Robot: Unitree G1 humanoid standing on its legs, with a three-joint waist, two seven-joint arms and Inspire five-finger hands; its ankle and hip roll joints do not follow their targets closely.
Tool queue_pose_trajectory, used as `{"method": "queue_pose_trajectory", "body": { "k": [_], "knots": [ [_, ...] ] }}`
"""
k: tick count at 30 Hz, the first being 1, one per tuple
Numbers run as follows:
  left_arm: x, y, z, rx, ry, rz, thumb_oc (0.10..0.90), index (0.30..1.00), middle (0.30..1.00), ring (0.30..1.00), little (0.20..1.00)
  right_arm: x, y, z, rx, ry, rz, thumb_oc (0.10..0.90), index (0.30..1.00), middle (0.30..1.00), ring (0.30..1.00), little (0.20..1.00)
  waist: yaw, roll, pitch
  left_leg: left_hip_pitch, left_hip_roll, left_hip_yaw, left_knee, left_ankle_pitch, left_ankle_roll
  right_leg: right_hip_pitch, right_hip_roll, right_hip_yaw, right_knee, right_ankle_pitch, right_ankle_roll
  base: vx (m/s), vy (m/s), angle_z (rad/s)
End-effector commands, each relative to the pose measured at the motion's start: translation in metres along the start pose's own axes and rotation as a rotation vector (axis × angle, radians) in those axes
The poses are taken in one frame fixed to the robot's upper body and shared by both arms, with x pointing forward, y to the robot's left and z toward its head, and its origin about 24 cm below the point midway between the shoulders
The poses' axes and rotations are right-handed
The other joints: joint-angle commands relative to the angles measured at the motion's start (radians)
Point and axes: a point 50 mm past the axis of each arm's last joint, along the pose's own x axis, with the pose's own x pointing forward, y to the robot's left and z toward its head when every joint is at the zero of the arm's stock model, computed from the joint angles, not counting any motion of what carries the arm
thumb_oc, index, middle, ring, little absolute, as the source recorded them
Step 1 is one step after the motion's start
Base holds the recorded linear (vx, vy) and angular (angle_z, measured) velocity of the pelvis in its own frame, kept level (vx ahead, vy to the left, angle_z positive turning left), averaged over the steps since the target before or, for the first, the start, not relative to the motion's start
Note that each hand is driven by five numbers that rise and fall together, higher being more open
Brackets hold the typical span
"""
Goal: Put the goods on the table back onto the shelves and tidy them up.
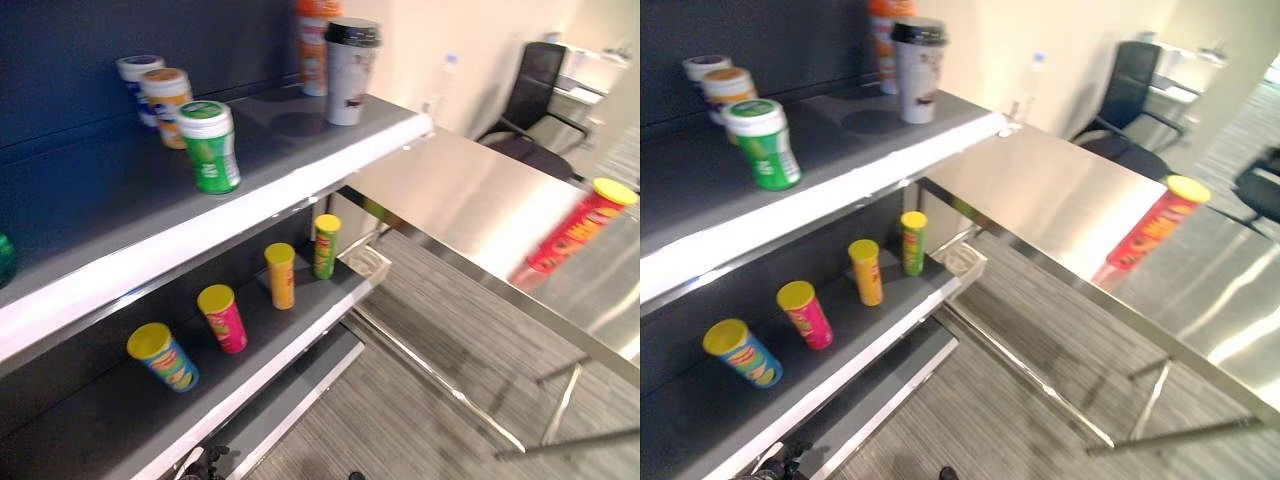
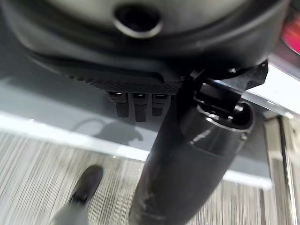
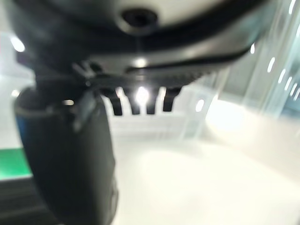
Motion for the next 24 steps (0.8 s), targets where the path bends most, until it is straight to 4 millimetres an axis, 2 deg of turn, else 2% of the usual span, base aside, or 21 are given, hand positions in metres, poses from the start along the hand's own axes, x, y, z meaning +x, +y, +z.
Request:
{"method": "queue_pose_trajectory", "body": {
  "k": [1,3,4,5,6,7,9,10,11,12,13,14,15,16,17,20,21,22,24],
  "knots": [
    [0.012,0.018,0.065,0.091,-0.196,0.003,0.8,0.9,0.9,0.9,0.9,0.04,-0.021,0.033,-0.067,-0.18,-0.092,0.8,0.9,0.9,0.9,0.9,0.01,0.01,-0.028,0.036,0.04,-0.063,0.012,-0.1,-0.024,-0.096,-0.011,0.069,0.098,0.003,0.09,-0.05,0.032,-0.57],
    [0.013,0.02,0.087,0.108,-0.261,-0.001,0.8,0.9,0.9,0.9,0.9,0.043,-0.019,0.029,-0.062,-0.153,-0.056,0.8,0.9,0.9,0.9,0.9,-0.018,-0.002,-0.012,0.015,0.042,-0.037,0.01,-0.098,-0.024,-0.132,0.006,0.098,0.073,0.029,0.09,-0.11,-0.012,-0.42],
    [0.013,0.02,0.087,0.107,-0.261,-0.001,0.8,0.9,0.9,0.9,0.9,0.044,-0.019,0.029,-0.061,-0.154,-0.056,0.8,0.9,0.9,0.9,0.9,-0.016,-0.001,-0.013,0.013,0.042,-0.035,0.01,-0.098,-0.024,-0.135,0.007,0.1,0.07,0.031,0.09,-0.18,-0.017,-0.77],
    [0.013,0.027,0.114,0.11,-0.332,0.021,0.8,0.9,0.9,0.9,0.9,0.048,-0.01,0.027,-0.026,-0.141,-0.019,0.8,0.9,0.9,0.9,0.9,-0.028,-0.012,0.005,-0.016,0.051,-0.007,0.01,-0.122,-0.031,-0.202,0.029,0.102,0.037,0.112,0.09,-0.23,-0.036,-0.83],
    [0.013,0.03,0.119,0.105,-0.346,0.032,0.8,0.9,0.9,0.9,0.9,0.05,-0.003,0.026,-0.002,-0.146,-0.004,0.8,0.9,0.9,0.9,0.9,-0.018,-0.01,0.012,-0.039,0.06,0.016,0.01,-0.121,-0.03,-0.238,0.033,0.078,0.024,0.142,0.09,-0.4,-0.073,-1.36],
    [0.012,0.041,0.122,0.091,-0.36,0.07,0.8,0.9,0.9,0.9,0.9,0.052,0.01,0.029,0.032,-0.167,0.029,0.8,0.9,0.9,0.9,0.9,0.017,0.006,0.025,-0.064,0.084,0.048,0.01,-0.099,-0.037,-0.264,0.005,-0.023,0.01,0.128,0.09,-0.34,-0.099,-1.22],
    [0.01,0.051,0.128,0.095,-0.382,0.103,0.8,0.9,0.9,0.9,0.9,0.049,0.016,0.027,0.029,-0.161,0.046,0.8,0.9,0.9,0.9,0.9,0.028,0.013,0.024,-0.085,0.103,0.082,0.012,-0.076,-0.039,-0.231,-0.043,-0.127,0.034,0.076,0.084,-0.26,-0.147,-1.19],
    [0.01,0.054,0.128,0.096,-0.38,0.112,0.8,0.9,0.9,0.9,0.9,0.047,0.019,0.025,0.029,-0.152,0.042,0.8,0.9,0.9,0.9,0.9,0.037,0.012,0.023,-0.092,0.117,0.093,0.013,-0.064,-0.041,-0.204,-0.066,-0.137,0.064,0.068,0.084,-0.25,-0.294,-0.99],
    [0.009,0.058,0.125,0.082,-0.378,0.122,0.8,0.9,0.9,0.9,0.9,0.046,0.023,0.022,0.024,-0.143,0.034,0.8,0.9,0.9,0.9,0.9,0.074,0.021,0.009,-0.105,0.146,0.101,0.017,-0.044,-0.048,-0.146,-0.12,-0.133,0.11,0.062,0.075,-0.18,-0.238,-0.62],
    [0.009,0.058,0.124,0.081,-0.376,0.122,0.8,0.9,0.9,0.9,0.9,0.046,0.024,0.022,0.024,-0.142,0.035,0.8,0.9,0.9,0.9,0.9,0.075,0.019,0.011,-0.101,0.146,0.103,0.017,-0.043,-0.05,-0.144,-0.12,-0.131,0.11,0.062,0.074,-0.14,-0.269,-0.21],
    [0.009,0.057,0.116,0.076,-0.36,0.119,0.8,0.9,0.9,0.9,0.9,0.046,0.026,0.022,0.018,-0.143,0.036,0.8,0.9,0.9,0.9,0.9,0.096,0.021,0.003,-0.103,0.159,0.112,0.019,-0.03,-0.056,-0.108,-0.151,-0.139,0.115,0.086,0.078,-0.05,-0.113,0.08],
    [0.009,0.057,0.116,0.075,-0.359,0.119,0.8,0.9,0.9,0.9,0.9,0.046,0.026,0.022,0.018,-0.143,0.036,0.8,0.9,0.9,0.9,0.9,0.096,0.02,0.004,-0.1,0.159,0.114,0.019,-0.03,-0.057,-0.106,-0.151,-0.138,0.113,0.088,0.078,-0.13,-0.387,-0.1],
    [0.009,0.06,0.093,0.057,-0.305,0.127,0.8,0.9,0.9,0.9,0.9,0.045,0.029,0.019,0.017,-0.13,0.037,0.8,0.9,0.9,0.9,0.9,0.145,0.012,-0.018,-0.1,0.18,0.135,0.024,-0.002,-0.071,-0.04,-0.196,-0.179,0.088,0.157,0.09,-0.13,-0.378,-0.3],
    [0.009,0.061,0.085,0.036,-0.278,0.136,0.8,0.9,0.9,0.9,0.9,0.044,0.03,0.015,0.014,-0.104,0.048,0.8,0.9,0.9,0.9,0.9,0.156,0.006,-0.022,-0.096,0.186,0.135,0.024,0.004,-0.076,-0.043,-0.197,-0.189,0.094,0.162,0.09,-0.18,-0.522,-0.44],
    [0.009,0.066,0.075,0.002,-0.242,0.156,0.8,0.9,0.9,0.9,0.9,0.04,0.032,0.013,0.02,-0.091,0.069,0.8,0.9,0.9,0.9,0.9,0.161,-0.005,-0.033,-0.094,0.204,0.146,0.025,0.027,-0.093,-0.038,-0.183,-0.191,0.086,0.128,0.09,-0.13,-0.395,-0.53],
    [0.008,0.083,0.052,-0.098,-0.144,0.233,0.8,0.9,0.9,0.9,0.9,0.038,0.04,0.008,0.065,-0.056,0.132,0.8,0.9,0.9,0.9,0.9,0.193,-0.019,-0.026,-0.091,0.28,0.125,0.023,0.102,-0.139,-0.048,-0.13,-0.248,0.099,-0.077,0.09,-0.13,-0.411,-0.23],
    [0.007,0.088,0.045,-0.14,-0.12,0.256,0.8,0.9,0.9,0.9,0.9,0.036,0.038,0.008,0.061,-0.051,0.138,0.8,0.9,0.9,0.9,0.9,0.194,-0.022,-0.016,-0.107,0.307,0.126,0.029,0.148,-0.137,-0.056,-0.103,-0.257,0.115,-0.099,0.079,-0.21,-0.503,-0.16],
    [0.005,0.091,0.037,-0.183,-0.093,0.277,0.8,0.9,0.9,0.9,0.9,0.035,0.034,0.006,0.05,-0.041,0.15,0.8,0.9,0.9,0.9,0.9,0.196,-0.015,-0.008,-0.111,0.348,0.106,0.025,0.185,-0.153,-0.067,-0.056,-0.265,0.159,-0.14,0.055,-0.17,-0.402,-0.14],
    [0.004,0.09,0.025,-0.256,-0.046,0.29,0.8,0.9,0.9,0.9,0.9,0.031,0.037,0.004,0.055,-0.025,0.184,0.8,0.9,0.9,0.9,0.9,0.188,-0.013,0.015,-0.11,0.37,0.054,0.016,0.169,-0.163,-0.088,-0.006,-0.279,0.246,-0.214,0.031,-0.09,-0.333,0.07]
  ]
}}
